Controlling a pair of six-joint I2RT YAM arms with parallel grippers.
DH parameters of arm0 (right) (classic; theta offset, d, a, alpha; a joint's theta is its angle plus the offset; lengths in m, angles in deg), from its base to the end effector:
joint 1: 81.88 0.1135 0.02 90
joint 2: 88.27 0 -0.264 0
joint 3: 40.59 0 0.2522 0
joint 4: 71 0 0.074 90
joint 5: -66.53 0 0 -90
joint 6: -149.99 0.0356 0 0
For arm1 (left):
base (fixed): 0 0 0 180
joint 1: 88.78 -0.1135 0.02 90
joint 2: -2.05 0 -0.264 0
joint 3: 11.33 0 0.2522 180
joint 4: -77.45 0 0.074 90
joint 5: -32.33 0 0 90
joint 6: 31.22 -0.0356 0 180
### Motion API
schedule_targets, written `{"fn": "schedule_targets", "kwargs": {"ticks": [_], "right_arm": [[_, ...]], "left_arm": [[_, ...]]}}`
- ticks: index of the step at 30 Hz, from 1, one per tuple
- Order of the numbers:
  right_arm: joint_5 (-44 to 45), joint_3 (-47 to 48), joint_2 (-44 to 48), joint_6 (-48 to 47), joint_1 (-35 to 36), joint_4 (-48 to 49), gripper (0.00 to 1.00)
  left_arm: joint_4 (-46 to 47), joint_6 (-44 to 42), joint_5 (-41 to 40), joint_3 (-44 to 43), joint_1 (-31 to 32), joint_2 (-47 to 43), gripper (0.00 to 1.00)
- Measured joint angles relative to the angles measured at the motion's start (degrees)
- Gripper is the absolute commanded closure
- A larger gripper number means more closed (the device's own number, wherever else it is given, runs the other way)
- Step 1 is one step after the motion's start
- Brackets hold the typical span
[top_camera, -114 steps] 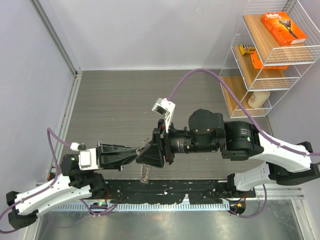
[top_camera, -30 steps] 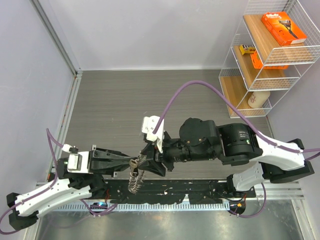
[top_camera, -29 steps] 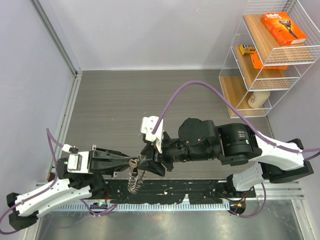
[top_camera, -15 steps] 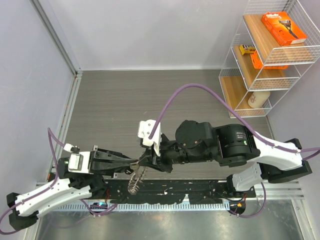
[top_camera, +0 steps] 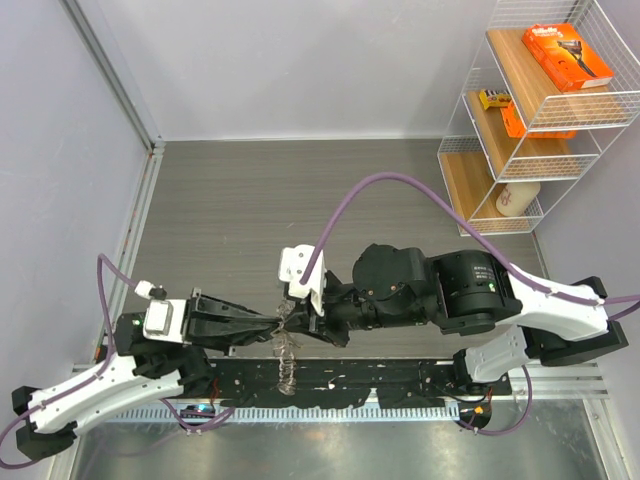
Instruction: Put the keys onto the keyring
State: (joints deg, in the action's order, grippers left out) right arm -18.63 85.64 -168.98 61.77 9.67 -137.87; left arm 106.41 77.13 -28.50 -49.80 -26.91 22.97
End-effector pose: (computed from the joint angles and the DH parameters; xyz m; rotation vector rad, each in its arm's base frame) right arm -0.0039 0.2560 0.5141 -1.4224 1.5130 0.9707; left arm 0.0253 -0.0842 0.3601 0.8027 0.5646 -1.4912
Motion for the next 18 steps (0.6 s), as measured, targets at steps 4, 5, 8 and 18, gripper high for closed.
{"fn": "schedule_targets", "kwargs": {"ticks": [4, 5, 8, 18], "right_arm": [[0.8, -1.3, 0.7, 0.0, 0.0, -0.9, 0.94], [1.1, -1.4, 0.7, 0.1, 0.0, -2.1, 0.94], [2.2, -1.5, 0.7, 0.2, 0.0, -5.9, 0.94], [6.6, -3.2, 0.8, 2.1, 0.0, -15.6, 0.94]], "left_arm": [[-7.5, 0.8, -1.9, -2.1, 0.0, -1.3, 0.73], [-9.4, 0.9, -2.9, -3.1, 0.0, -1.9, 0.72], [-14.9, 0.9, -5.7, -5.6, 0.0, -4.0, 0.68], [-32.6, 2.8, -11.5, -10.9, 0.0, -7.4, 0.64]]}}
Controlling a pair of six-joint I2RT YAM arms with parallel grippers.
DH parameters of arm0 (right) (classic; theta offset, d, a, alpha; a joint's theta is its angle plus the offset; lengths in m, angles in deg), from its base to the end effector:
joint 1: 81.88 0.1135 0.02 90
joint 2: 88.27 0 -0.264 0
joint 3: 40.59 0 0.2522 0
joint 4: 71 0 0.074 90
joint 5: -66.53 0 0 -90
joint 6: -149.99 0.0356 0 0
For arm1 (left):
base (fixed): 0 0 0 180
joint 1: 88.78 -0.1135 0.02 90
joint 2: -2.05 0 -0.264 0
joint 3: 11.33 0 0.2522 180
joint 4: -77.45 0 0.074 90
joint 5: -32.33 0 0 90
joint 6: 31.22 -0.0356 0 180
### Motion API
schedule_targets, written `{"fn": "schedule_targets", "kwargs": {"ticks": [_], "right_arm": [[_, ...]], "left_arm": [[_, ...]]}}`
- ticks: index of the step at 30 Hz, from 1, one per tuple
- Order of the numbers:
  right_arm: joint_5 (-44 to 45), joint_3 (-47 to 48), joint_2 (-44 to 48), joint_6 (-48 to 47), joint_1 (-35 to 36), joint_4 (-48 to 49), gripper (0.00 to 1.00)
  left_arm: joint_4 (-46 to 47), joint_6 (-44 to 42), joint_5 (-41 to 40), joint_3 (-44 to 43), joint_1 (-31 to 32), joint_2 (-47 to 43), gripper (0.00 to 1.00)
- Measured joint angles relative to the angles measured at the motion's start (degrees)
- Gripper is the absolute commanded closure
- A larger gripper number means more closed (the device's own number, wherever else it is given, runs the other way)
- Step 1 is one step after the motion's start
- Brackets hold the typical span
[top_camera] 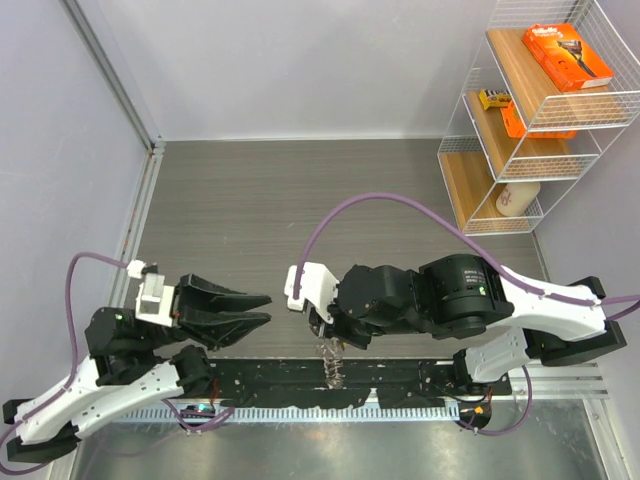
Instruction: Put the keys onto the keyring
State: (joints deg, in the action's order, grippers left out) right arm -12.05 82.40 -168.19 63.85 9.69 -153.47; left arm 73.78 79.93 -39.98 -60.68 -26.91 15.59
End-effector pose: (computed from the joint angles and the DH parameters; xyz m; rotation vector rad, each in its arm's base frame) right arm 0.0004 0.2423 0.4765 -1.5331 1.7544 0.6573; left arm 0.0184 -0.0573 0.3803 0.6785 0.9310 -1.4588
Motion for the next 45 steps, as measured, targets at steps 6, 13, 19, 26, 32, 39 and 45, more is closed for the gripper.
{"fn": "schedule_targets", "kwargs": {"ticks": [6, 13, 19, 26, 32, 39, 45], "right_arm": [[1.4, -0.2, -1.2, 1.4, 0.0, -3.1, 0.94], [4.1, -0.1, -2.0, 3.0, 0.0, -3.8, 0.94], [5.7, 1.4, -3.6, 3.7, 0.0, -4.5, 0.94], [6.1, 3.1, -6.0, 3.9, 0.0, -5.3, 0.94], [6.0, 4.6, -6.6, 3.8, 0.0, -5.6, 0.94], [6.0, 5.7, -6.9, 3.8, 0.0, -5.9, 0.94], [5.8, 5.9, -7.6, 3.8, 0.0, -6.4, 0.94]], "left_arm": [[-5.2, 4.7, 3.1, -3.7, 0.0, 7.4, 0.59], [-8.5, 10.2, 5.5, -3.8, 0.0, 11.8, 0.56], [-9.1, 12.7, 6.4, -3.7, 0.0, 12.1, 0.56], [-10.6, 13.1, 6.1, -3.7, 0.0, 13.7, 0.55], [-13.5, 12.2, 4.5, -3.7, 0.0, 13.9, 0.54], [-14.2, 11.1, 3.8, -3.7, 0.0, 13.9, 0.56], [-14.0, 10.7, 3.7, -3.7, 0.0, 14.1, 0.62]]}}
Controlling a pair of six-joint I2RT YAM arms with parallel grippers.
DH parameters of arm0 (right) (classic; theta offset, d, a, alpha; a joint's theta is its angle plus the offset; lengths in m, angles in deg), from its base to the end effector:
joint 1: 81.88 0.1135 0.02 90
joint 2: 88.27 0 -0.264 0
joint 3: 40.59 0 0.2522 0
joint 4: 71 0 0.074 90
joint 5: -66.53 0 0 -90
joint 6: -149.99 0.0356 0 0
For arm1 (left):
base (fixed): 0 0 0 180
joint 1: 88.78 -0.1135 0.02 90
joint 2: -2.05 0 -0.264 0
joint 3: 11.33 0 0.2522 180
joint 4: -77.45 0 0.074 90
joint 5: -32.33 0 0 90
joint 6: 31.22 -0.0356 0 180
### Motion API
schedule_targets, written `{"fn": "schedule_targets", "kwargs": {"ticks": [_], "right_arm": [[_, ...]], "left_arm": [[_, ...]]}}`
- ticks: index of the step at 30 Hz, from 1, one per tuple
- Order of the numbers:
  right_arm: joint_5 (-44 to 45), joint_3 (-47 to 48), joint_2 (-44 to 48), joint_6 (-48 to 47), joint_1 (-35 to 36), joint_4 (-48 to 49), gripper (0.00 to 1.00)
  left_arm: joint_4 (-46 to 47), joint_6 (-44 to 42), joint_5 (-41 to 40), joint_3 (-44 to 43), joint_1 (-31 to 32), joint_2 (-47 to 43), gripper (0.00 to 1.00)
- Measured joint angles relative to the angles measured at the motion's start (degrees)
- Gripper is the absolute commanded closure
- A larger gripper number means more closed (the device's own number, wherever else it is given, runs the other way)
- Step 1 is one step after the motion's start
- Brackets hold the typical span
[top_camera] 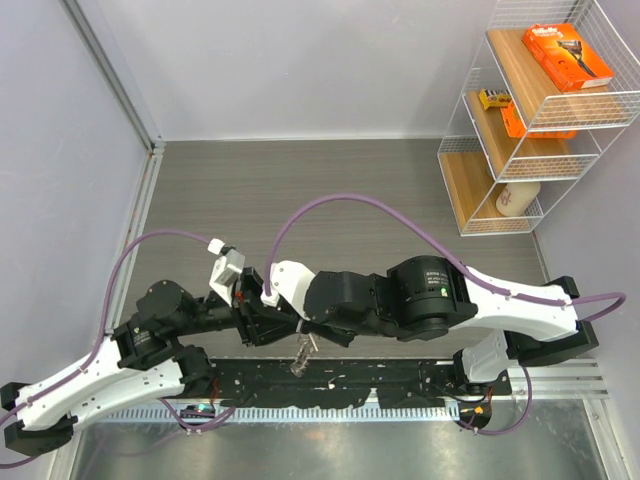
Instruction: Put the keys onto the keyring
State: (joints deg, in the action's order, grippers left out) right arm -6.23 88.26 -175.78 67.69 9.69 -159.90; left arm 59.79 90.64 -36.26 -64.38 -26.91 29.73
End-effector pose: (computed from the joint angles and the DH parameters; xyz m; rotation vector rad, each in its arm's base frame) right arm 0.0031 0.2710 0.4641 -1.4994 1.8806 0.4746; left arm 0.0452 -0.1122 0.3586 0.7593 1.4767 -1.5652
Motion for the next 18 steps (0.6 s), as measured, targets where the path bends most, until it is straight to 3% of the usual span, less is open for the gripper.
{"fn": "schedule_targets", "kwargs": {"ticks": [7, 10, 18], "right_arm": [[-0.2, 0.1, -0.4, 0.0, 0.0, -0.4, 0.94], [-0.2, 0.1, -0.4, 0.0, 0.0, -0.9, 0.94], [-0.4, 0.0, 0.0, 0.0, 0.0, -1.6, 0.94]], "left_arm": [[0.7, -0.6, 0.1, 0.0, 0.0, 0.0, 0.83], [0.8, -0.8, 0.1, 0.0, 0.0, 0.1, 1.00], [2.1, -1.1, 0.9, 0.0, 0.0, 1.2, 1.00]]}}
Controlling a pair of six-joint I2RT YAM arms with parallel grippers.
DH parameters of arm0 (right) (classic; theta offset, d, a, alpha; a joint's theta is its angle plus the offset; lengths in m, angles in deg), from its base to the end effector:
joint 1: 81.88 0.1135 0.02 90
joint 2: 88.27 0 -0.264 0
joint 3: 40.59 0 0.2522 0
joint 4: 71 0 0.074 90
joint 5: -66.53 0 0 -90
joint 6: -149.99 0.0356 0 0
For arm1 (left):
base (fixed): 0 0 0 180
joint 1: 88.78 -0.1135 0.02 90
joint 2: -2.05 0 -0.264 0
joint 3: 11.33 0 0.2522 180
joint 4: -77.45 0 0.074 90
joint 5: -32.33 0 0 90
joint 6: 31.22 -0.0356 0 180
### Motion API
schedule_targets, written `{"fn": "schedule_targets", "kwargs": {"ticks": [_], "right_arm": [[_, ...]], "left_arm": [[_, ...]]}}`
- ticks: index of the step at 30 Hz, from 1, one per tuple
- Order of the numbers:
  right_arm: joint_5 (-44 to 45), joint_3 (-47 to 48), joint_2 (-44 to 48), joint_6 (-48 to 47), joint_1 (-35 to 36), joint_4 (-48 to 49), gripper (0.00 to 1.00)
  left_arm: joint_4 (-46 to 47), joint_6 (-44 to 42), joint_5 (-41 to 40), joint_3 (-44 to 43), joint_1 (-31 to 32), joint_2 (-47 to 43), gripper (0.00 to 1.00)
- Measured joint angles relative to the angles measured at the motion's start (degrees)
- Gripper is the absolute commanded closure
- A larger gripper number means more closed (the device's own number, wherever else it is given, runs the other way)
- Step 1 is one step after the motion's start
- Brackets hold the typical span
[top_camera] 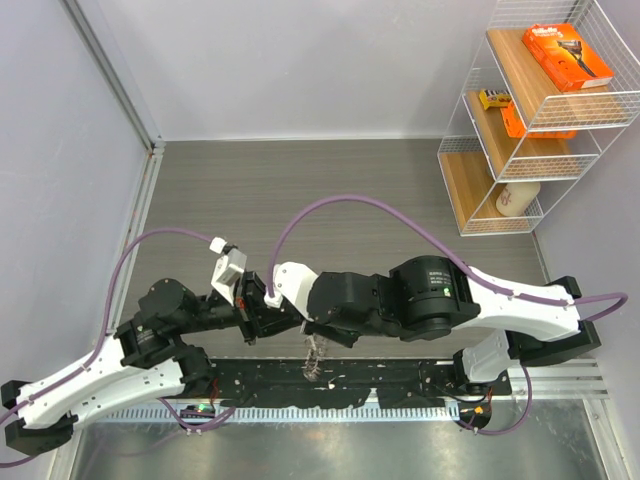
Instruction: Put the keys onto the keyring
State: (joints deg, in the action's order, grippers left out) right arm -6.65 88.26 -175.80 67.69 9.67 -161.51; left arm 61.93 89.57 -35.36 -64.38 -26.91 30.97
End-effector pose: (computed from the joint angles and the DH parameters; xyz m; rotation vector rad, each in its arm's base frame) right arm 0.0030 0.2688 0.4620 -1.5227 1.8954 0.4555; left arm 0.0469 -0.1164 0.3603 0.7829 1.4447 -1.5652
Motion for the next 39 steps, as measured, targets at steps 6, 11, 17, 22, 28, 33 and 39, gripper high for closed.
{"fn": "schedule_targets", "kwargs": {"ticks": [6, 11, 17, 22, 28, 33, 39], "right_arm": [[-0.2, -3.7, 3.3, -0.1, 0.0, 3.6, 0.94], [-0.5, -6.9, 6.4, -1.1, 0.0, 6.9, 0.94], [-0.9, -11.1, 10.4, -3.2, 0.0, 11.4, 0.94], [-0.8, -16.5, 15.3, -5.3, 0.3, 16.4, 0.94], [-0.1, -19.6, 20.2, -9.0, 0.9, 23.1, 0.94], [-0.2, -21.3, 21.4, -11.5, 1.6, 26.9, 0.94], [-0.2, -20.8, 20.4, -11.9, 1.9, 27.1, 0.94]], "left_arm": [[1.1, -0.1, 0.3, 0.0, 0.0, 0.3, 1.00], [2.1, -0.2, 0.5, 0.2, 0.0, 0.3, 1.00], [2.2, -0.4, 0.7, 0.2, 0.0, 0.3, 1.00], [1.7, -0.9, 1.3, 0.2, 0.0, 0.3, 1.00], [-0.1, -1.1, 1.6, 0.3, 0.0, 0.5, 1.00], [-1.4, -1.2, 1.7, 0.3, 0.0, 0.8, 1.00], [-3.3, -1.4, 1.6, 0.2, 0.0, 0.2, 0.76]]}}
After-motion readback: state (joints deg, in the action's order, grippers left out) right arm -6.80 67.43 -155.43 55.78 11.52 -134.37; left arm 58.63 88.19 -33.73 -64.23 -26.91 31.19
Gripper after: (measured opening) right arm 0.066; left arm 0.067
